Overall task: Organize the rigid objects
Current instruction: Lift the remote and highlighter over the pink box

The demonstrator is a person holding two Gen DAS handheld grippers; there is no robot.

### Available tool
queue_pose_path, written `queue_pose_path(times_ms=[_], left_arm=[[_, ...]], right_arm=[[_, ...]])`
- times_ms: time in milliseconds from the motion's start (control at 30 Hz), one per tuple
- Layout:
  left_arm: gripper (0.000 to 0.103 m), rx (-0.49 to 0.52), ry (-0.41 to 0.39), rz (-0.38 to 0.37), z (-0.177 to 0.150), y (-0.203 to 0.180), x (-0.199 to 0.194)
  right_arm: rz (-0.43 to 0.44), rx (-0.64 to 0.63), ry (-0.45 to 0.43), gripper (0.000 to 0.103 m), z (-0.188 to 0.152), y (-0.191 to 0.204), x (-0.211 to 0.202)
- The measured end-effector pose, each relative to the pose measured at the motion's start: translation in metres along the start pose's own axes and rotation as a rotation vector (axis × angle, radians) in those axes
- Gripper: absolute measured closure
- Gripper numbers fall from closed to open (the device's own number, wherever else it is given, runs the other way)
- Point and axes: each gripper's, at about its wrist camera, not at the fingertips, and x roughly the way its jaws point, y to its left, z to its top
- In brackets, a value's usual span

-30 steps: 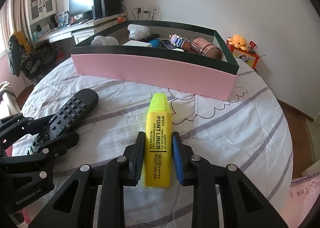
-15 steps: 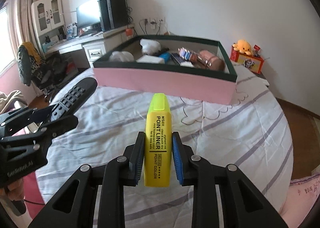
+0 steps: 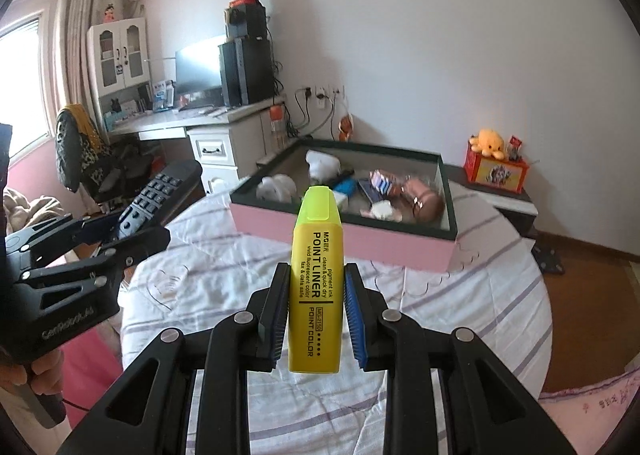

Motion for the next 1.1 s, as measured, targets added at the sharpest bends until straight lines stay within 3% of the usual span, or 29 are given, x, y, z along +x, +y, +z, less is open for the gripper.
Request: queue_pose_path(times_ms=[367,633,1100], left_arm=[[0.059,0.016,-0.149,0.045,0.035,0.009,-0.043],[0.059,0.020,-0.221,0.075,0.058,0.011,-0.049],[0.059,0.086,-0.214,0.110,0.099,0.006,0.008]], right_arm=[[0.014,-0.057,-0.125,0.076,0.038,0.017,-0.030],[0.020,-0.078,-0.187,0.076,0.056,0.017,-0.038],[0.010,-0.096,-0.183,0.076,0.081,-0.005,-0.004]])
